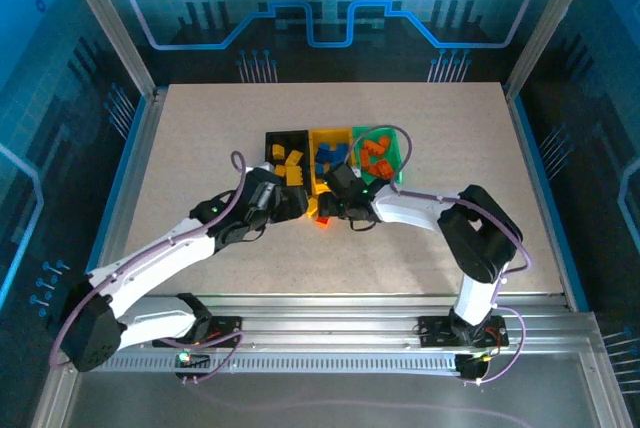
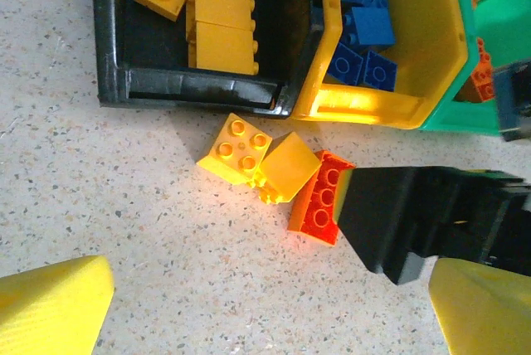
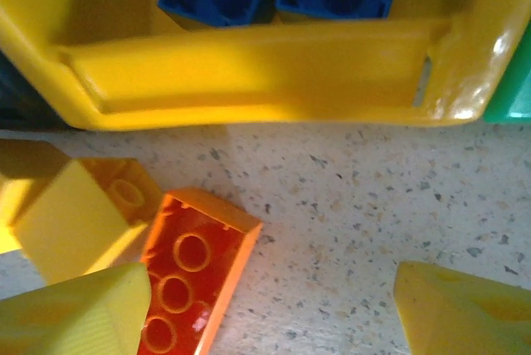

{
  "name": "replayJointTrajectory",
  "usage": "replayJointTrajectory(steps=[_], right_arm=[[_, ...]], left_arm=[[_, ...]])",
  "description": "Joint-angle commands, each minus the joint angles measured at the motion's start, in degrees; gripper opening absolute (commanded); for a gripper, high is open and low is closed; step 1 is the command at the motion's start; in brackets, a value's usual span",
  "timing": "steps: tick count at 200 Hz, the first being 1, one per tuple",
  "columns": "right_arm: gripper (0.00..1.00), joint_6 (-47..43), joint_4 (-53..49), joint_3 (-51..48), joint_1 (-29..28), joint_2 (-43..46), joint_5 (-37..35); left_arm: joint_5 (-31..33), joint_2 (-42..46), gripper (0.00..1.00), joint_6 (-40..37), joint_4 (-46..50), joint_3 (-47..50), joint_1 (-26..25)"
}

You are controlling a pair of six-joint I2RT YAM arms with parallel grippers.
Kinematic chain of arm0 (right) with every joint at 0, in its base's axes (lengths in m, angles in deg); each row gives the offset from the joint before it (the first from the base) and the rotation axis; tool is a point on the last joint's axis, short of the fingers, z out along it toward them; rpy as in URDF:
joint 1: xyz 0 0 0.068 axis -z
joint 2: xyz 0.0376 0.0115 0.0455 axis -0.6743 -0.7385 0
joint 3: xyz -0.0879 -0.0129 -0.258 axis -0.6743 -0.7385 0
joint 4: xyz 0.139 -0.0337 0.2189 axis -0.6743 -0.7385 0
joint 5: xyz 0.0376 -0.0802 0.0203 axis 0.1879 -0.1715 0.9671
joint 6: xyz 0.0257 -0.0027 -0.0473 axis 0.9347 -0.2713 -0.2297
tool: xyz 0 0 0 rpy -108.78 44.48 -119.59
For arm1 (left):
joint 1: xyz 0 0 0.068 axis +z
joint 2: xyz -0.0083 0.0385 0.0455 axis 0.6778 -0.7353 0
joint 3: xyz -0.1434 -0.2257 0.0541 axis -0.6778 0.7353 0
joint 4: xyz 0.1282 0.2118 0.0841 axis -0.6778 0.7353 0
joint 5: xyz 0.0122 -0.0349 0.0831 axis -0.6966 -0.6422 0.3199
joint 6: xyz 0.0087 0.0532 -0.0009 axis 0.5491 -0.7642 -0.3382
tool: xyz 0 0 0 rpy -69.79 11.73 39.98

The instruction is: Sort the legos into containers by color

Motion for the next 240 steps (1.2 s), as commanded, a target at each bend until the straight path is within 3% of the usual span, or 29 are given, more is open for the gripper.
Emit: replayJointTrajectory(steps=[1,39,85,128,181,240], right_arm=[[0.75,1.81,-5.34,1.41,-1.27,-2.04,-2.96],[0.71,2.69,-9.69,-0.97,-1.41,-0.02,-5.64],[0.72,2.16,-13.71,-6.76,-0.29,9.63,-9.61],[0.87,-1.89,-10.25,-7.24,-0.57,15.55,-5.37],[0.94,-6.17,-8.60,0.91,-2.00,5.13,-0.25],[1.00,-9.16,-13.98,5.63,-3.81,-3.77,-3.89]], left_arm=[[1.56,2.16,0.99,1.33,0.93,1.02,-0.32],[2.00,2.48,0.99,1.45,2.06,1.10,-0.29],[1.99,3.06,0.99,1.48,2.16,1.44,-0.27],[1.81,2.74,0.99,1.16,2.28,1.78,-0.20],[1.89,2.97,0.99,1.16,2.49,2.68,0.00],[1.15,4.23,0.99,1.94,2.43,5.12,1.80]])
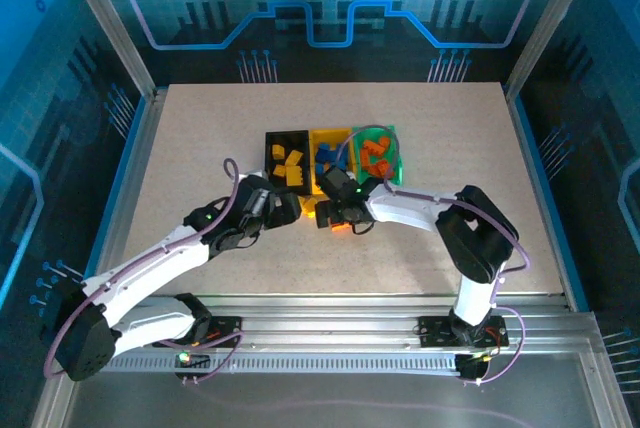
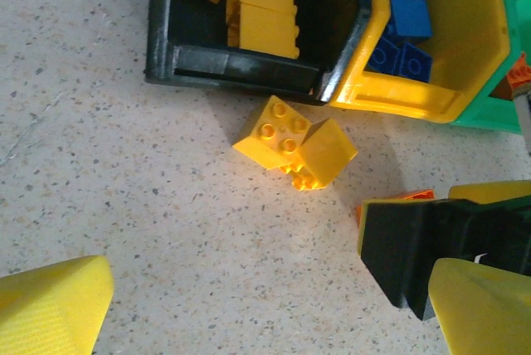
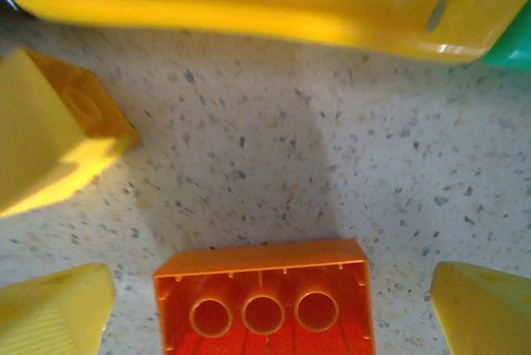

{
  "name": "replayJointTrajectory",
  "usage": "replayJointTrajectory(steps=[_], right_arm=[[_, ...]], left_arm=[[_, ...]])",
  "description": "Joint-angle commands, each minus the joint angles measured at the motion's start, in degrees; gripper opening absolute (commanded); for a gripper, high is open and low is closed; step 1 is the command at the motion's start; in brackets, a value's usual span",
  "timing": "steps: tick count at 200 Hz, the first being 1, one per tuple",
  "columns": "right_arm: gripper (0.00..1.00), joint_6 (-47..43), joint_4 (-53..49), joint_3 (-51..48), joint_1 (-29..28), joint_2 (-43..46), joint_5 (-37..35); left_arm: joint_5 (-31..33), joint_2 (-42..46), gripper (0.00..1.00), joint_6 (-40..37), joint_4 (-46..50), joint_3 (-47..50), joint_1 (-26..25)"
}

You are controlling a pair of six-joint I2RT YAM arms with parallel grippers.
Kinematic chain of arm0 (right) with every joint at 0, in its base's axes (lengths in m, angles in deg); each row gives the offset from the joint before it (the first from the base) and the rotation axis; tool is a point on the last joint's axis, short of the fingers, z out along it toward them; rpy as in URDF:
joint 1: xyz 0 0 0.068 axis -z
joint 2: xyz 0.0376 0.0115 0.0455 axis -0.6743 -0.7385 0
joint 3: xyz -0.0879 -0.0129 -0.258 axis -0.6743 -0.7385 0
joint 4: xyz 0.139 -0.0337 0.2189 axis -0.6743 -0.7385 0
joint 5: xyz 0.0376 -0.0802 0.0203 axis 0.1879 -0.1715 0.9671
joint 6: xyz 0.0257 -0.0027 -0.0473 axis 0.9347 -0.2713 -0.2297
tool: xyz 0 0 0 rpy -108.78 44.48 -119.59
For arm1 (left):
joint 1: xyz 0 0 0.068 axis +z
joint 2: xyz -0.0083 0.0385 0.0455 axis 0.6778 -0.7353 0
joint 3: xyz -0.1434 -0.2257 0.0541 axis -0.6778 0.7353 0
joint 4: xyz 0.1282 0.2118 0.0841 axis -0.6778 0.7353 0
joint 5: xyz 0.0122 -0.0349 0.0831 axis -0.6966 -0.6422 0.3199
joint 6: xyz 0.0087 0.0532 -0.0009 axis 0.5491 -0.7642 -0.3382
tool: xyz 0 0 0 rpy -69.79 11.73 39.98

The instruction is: Sort the legos into containers by color

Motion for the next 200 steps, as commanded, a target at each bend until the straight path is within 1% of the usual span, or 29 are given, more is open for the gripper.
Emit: replayJointTrajectory(steps=[1,14,26,42,69,95,121,144,172,200], right_arm=[[0.99,-2.15,-3.89,2.33,-1.50,-2.60,-1.77],[0.98,-2.24,-3.48,2.15,-1.77,-3.26,-1.46],[0.94,-2.34,-2.74,1.56,-1.72,-3.18,-0.73],[0.86,-2.70,-1.83,0.85,-1.74,-2.52,-0.63],[0.68,-3.42,-0.27,-0.53,-1.55,-0.23,-1.10],[0.61,-3.92,1.02,-3.01,-1.18,4.84,-2.72],[0.60,-4.94,0.62,-4.35,0.59,12.56,-3.83],[0.61,-5.89,-0.70,-2.49,5.52,16.26,-3.92],[0.62,-6.23,-2.84,3.94,12.57,12.13,-2.18],[0.63,-5.85,-6.49,13.15,17.08,3.32,-2.65]], left_arm=[[0.19,1.27,0.99,0.74,0.98,1.55,0.93],[0.02,0.92,0.99,0.79,0.82,1.69,1.22],[-0.15,0.65,0.99,0.83,0.77,1.68,1.32],[-0.23,0.42,0.99,0.96,0.70,1.68,1.49],[-0.56,0.00,0.99,1.17,0.58,1.66,1.47],[-1.23,0.44,0.99,1.40,0.44,1.61,1.49],[-1.25,0.87,0.99,1.53,0.62,1.63,1.51],[-1.52,0.96,0.99,1.69,0.71,2.03,1.49],[-2.00,0.93,0.99,2.22,0.62,2.26,1.48],[-2.42,0.83,0.99,2.20,0.98,2.17,1.48]])
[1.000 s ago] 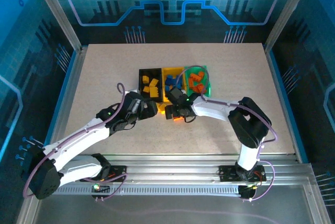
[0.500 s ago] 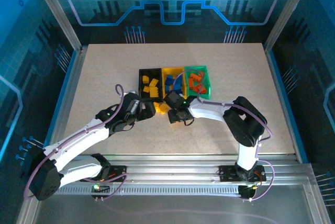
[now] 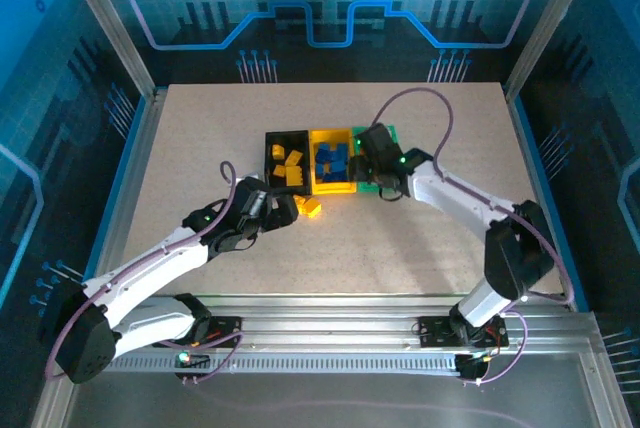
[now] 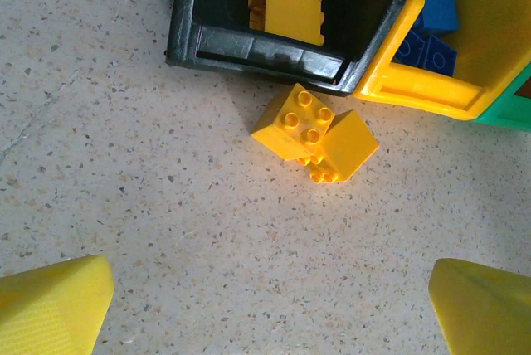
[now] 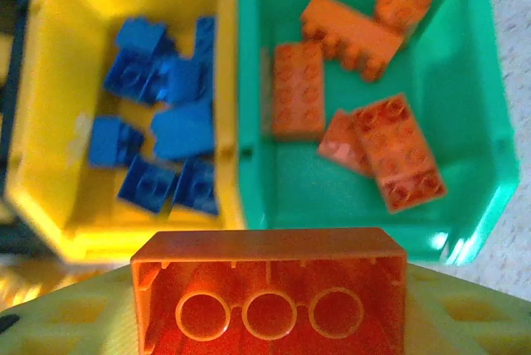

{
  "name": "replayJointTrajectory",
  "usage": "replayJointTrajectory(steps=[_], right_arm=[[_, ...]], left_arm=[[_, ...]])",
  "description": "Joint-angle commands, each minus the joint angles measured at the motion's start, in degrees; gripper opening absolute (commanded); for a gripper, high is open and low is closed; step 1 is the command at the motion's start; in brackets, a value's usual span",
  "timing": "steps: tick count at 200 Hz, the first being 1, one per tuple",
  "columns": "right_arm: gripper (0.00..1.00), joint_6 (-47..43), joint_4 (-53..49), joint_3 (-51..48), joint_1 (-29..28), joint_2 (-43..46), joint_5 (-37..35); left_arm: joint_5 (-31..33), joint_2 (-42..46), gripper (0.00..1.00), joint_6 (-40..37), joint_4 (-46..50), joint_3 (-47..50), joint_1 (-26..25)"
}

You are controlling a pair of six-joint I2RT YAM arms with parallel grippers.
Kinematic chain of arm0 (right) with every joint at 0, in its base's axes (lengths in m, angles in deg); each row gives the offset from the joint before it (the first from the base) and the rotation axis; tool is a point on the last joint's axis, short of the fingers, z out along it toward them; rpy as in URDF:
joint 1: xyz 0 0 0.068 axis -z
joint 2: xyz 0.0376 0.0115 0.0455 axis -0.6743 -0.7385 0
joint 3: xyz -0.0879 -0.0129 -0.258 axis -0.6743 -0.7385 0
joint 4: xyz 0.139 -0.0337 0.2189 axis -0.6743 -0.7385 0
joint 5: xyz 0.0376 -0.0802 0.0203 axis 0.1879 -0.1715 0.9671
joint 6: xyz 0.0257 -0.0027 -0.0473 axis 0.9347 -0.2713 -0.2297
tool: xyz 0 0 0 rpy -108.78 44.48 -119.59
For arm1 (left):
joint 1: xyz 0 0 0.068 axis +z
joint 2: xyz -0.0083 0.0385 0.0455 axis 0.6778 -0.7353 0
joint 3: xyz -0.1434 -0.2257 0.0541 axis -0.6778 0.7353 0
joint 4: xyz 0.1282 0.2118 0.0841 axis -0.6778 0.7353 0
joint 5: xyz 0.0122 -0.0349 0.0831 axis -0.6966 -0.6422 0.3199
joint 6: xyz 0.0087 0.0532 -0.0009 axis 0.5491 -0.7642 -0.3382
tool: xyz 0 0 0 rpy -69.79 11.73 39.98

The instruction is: Sort the legos into containers by color

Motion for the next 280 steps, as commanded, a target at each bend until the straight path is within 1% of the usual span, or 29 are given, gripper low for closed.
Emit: replayJointTrajectory(steps=[1,38,43,59,74,92,105,123,136,152,174,206,231,261,280], right_arm=[[0.63,-0.43,-4.76,6.48,2.83,-7.11,-0.79],[0.71,1.08,-8.47,16.51,5.68,-15.76,-0.82],[0.73,1.24,-8.89,17.60,5.87,-16.64,-0.75],[0.88,1.71,-9.42,19.81,6.27,-17.89,0.07],[0.93,1.20,-8.14,19.58,6.15,-16.41,0.86],[0.93,0.74,-6.28,17.07,5.21,-12.33,0.79],[0.93,0.76,-4.31,13.42,4.16,-8.56,1.12],[0.91,1.17,-0.68,6.60,2.10,-2.61,1.54],[0.91,1.89,0.85,2.44,0.66,0.28,1.54],[0.90,2.75,1.84,-1.54,-0.33,2.79,1.93],[0.90,3.84,3.26,-5.87,-0.80,5.79,2.72],[0.90,4.21,3.68,-9.14,-0.76,8.32,2.71],[0.89,4.21,3.79,-10.06,-0.75,9.31,2.62],[0.89,4.34,3.86,-10.70,-0.60,9.88,2.41],[0.89,4.47,3.80,-10.99,-0.58,9.97,2.46]], left_arm=[[-1.29,0.58,0.99,0.69,0.82,0.89,0.44],[-2.22,-0.62,0.99,0.36,1.21,0.47,0.40],[-2.37,-0.81,0.99,0.26,1.27,0.38,0.47],[-2.58,-1.33,0.99,-0.13,1.13,0.30,0.47],[-2.92,-2.01,0.99,-0.96,0.56,0.23,0.49],[-3.79,-3.26,0.99,-2.27,-0.58,-0.39,0.52],[-4.49,-5.06,0.98,-2.89,-1.85,-1.15,0.53],[-5.17,-8.89,0.90,-2.81,-4.94,-1.92,0.53],[-5.24,-12.79,0.86,-2.73,-7.09,-3.11,0.49],[-4.79,-17.21,0.84,-2.80,-10.51,-4.25,0.53],[-2.61,-20.67,0.81,-3.29,-15.76,-4.77,0.51],[1.72,-25.59,0.71,-5.68,-16.99,-7.83,0.61],[5.41,-28.44,0.70,-8.66,-16.88,-9.44,0.61],[6.48,-31.38,0.70,-10.94,-17.31,-10.66,0.59],[6.71,-33.09,0.64,-11.16,-17.47,-10.95,0.56]])
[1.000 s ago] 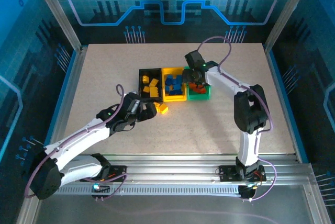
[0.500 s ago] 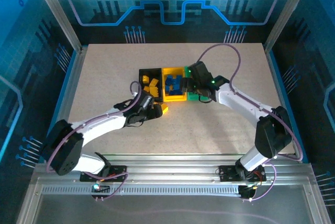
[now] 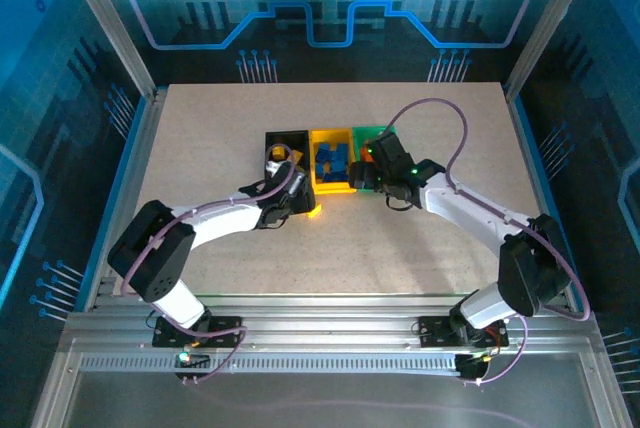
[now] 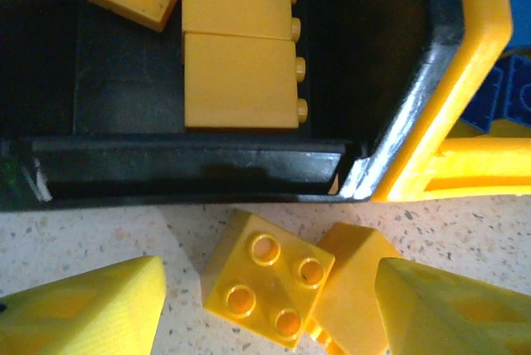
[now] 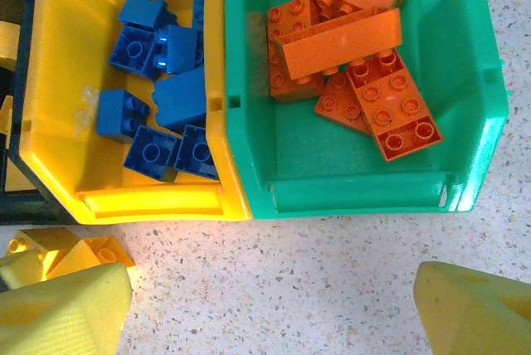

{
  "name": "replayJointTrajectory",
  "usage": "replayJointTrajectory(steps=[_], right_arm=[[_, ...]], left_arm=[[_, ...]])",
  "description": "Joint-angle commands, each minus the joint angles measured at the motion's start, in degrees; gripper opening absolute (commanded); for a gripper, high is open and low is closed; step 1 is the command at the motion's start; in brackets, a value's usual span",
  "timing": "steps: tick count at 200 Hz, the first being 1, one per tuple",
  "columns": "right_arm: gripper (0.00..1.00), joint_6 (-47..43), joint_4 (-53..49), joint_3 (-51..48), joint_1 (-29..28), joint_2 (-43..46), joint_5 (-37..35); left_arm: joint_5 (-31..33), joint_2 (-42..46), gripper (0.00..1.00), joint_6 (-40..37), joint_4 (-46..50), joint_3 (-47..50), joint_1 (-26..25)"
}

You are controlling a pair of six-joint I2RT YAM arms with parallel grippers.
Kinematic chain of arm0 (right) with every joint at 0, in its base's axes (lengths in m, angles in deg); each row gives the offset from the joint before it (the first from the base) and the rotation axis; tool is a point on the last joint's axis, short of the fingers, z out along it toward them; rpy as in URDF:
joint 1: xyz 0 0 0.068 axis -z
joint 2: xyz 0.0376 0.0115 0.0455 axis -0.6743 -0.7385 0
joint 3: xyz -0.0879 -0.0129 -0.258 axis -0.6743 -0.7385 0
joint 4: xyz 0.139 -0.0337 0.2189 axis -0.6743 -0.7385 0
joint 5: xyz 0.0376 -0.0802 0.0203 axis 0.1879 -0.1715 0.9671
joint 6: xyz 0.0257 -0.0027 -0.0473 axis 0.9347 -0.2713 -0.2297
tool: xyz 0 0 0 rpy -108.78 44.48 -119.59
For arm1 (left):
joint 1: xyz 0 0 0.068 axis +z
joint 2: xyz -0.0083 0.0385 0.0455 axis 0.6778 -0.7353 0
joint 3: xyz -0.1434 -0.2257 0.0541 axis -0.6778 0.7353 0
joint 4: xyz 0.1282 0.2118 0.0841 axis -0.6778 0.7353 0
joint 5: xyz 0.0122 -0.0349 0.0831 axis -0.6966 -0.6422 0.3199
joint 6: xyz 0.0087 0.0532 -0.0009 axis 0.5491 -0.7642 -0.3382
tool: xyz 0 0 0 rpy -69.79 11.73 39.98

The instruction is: Sort the legos into containers by color

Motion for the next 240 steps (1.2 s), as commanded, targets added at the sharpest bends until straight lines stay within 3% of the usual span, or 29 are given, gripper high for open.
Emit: replayJointTrajectory(steps=[1,29,97,142,167,201,240], right_arm=[[0.89,1.21,0.59,-1.16,0.06,1.36,-0.32],[0.89,1.35,0.69,-1.59,0.10,2.08,-0.27],[0.89,1.62,0.16,-1.92,0.16,2.42,-0.89],[0.89,2.39,1.11,-3.28,0.26,2.94,-0.72],[0.89,2.97,2.05,-4.19,0.24,3.00,-0.21],[0.89,3.30,1.76,-5.05,0.41,3.12,-0.36],[0.89,3.38,0.52,-5.91,0.70,5.09,-0.62]], left_arm=[[2.48,-2.20,0.64,-2.37,-0.59,-1.66,0.26],[2.60,-3.77,0.59,-2.80,-1.76,-1.27,0.29],[1.73,-0.69,0.36,-2.89,-1.25,1.27,-1.36],[3.09,15.58,0.31,1.42,4.86,6.67,-3.97],[5.31,20.83,0.31,0.55,11.05,2.23,-3.13],[3.81,13.74,0.30,-1.97,12.18,-8.06,3.08],[3.18,-1.38,0.32,-4.46,13.12,-21.30,7.91]])
